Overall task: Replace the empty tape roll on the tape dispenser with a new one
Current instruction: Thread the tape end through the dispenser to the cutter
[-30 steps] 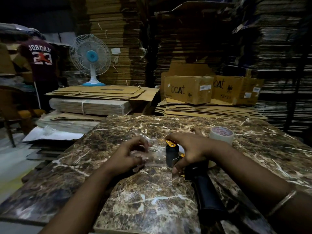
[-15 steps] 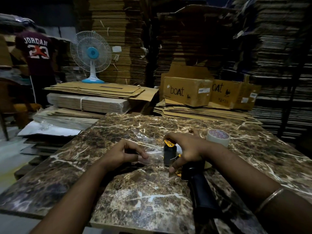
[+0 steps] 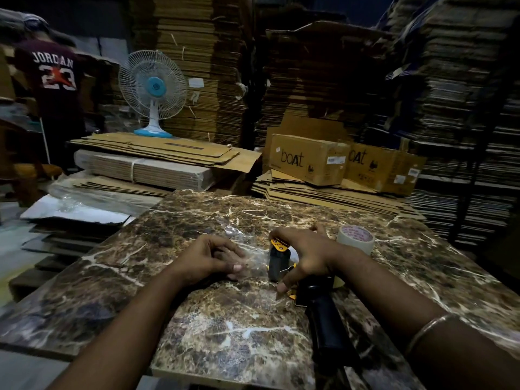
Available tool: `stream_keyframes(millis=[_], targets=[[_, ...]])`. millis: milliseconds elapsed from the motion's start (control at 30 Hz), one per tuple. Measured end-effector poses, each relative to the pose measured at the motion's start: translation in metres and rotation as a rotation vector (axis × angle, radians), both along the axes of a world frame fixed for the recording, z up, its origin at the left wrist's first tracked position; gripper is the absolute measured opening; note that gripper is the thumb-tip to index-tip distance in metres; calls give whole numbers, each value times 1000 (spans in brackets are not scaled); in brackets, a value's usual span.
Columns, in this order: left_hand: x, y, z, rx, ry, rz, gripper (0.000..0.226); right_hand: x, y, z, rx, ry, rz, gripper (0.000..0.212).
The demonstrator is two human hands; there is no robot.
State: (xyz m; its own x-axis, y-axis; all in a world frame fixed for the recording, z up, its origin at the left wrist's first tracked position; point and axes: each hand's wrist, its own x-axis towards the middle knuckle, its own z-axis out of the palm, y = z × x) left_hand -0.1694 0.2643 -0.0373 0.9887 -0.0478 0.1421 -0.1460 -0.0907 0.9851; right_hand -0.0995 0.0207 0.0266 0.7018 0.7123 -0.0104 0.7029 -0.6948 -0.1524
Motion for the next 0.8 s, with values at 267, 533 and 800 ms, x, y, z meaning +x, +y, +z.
stream_keyframes(millis=[267,533,800], targets=[[19,11,-8,3,-8,-32,18,3,1,0,11,-22,15,98],[40,18,-10,108,-58,-98,8,8,2,-3,44,-27,-13,88],[72,15,-8,278,-103,-109,10,14,3,-10,123,-46,-35,66]])
